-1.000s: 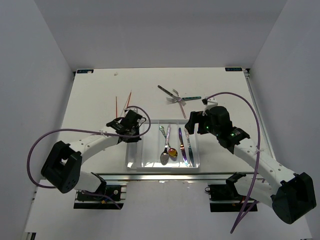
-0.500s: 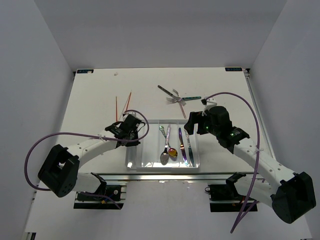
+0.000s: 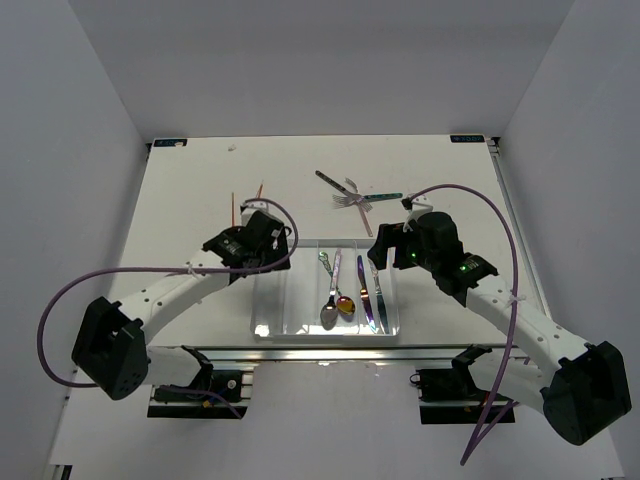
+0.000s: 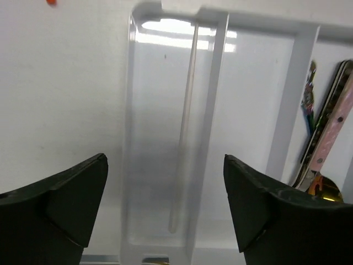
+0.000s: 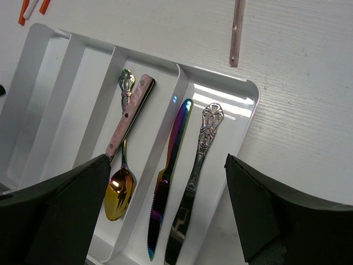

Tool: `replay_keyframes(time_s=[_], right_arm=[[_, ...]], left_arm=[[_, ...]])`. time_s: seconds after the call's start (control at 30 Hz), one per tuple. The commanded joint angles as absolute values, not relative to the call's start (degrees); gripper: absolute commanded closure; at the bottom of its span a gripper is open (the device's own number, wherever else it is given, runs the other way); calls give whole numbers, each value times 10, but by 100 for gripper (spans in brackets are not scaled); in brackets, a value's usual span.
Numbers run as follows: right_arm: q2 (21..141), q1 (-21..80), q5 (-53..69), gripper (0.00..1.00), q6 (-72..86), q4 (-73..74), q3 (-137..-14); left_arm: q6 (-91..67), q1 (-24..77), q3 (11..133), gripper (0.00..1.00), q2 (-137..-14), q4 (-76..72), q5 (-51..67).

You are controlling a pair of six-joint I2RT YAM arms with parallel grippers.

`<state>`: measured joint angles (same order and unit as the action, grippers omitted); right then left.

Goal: Sort the eating utensils into containers

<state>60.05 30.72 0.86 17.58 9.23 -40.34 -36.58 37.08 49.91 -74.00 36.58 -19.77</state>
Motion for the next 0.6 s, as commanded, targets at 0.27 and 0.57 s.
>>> replay_keyframes(time_s=[0.27,0.57], right_arm=[[597,304,33,11,170,65,-408],[593,304,46,11,164,68,-403]], left_arm=[[-200,199,858,5,-967,413,-219],[-108,102,1022,53,-1190,434,-58]])
